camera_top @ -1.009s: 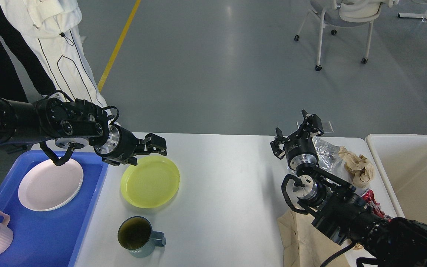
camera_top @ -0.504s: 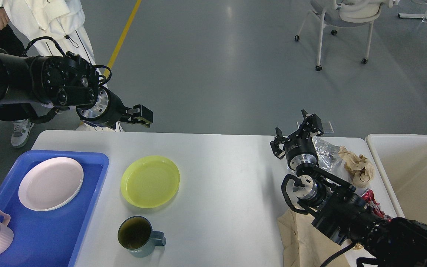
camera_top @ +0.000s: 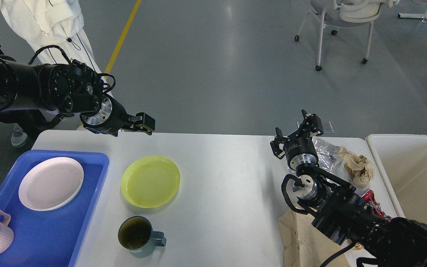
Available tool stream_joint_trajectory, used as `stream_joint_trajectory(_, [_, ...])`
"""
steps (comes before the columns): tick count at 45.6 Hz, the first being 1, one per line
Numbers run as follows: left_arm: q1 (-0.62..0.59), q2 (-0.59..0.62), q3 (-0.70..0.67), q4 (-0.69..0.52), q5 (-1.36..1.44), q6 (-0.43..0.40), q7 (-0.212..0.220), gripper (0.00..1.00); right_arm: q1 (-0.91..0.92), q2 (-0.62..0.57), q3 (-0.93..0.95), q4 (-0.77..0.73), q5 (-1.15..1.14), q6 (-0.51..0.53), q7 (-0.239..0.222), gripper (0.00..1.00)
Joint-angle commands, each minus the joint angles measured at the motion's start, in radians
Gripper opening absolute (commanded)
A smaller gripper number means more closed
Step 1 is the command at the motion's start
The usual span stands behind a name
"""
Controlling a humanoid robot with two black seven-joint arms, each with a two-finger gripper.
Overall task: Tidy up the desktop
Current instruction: 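Swing the left gripper over the yellow plate toward the dark mug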
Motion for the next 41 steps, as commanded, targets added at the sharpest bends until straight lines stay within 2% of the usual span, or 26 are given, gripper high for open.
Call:
stream_joint_trajectory(1, [0.001, -0.001, 0.001, 0.000, 0.000, 0.000, 0.000, 0.98, 0.001, 0.000, 0.000, 0.000, 0.001, 0.000, 0.000, 1.00])
stream_joint_trajectory(27, [0.032, -0.002, -0.002, -0.004, 0.000, -0.006, -0.003, 0.98, 0.001, 0.000, 0.000, -0.002, 0.001, 0.000, 0.000, 1.00])
stream_joint_trajectory(34, [0.041, -0.003, -0.022, -0.044, 0.000, -0.118, -0.003, 0.98, 0.001, 0.000, -0.001, -0.002, 0.001, 0.000, 0.000, 1.00])
stream_joint_trajectory(41, [0.041, 0.004, -0.024, -0.043, 0.000, -0.314, -0.002, 0.98, 0.001, -0.001, 0.000, -0.002, 0.000, 0.000, 0.000, 1.00])
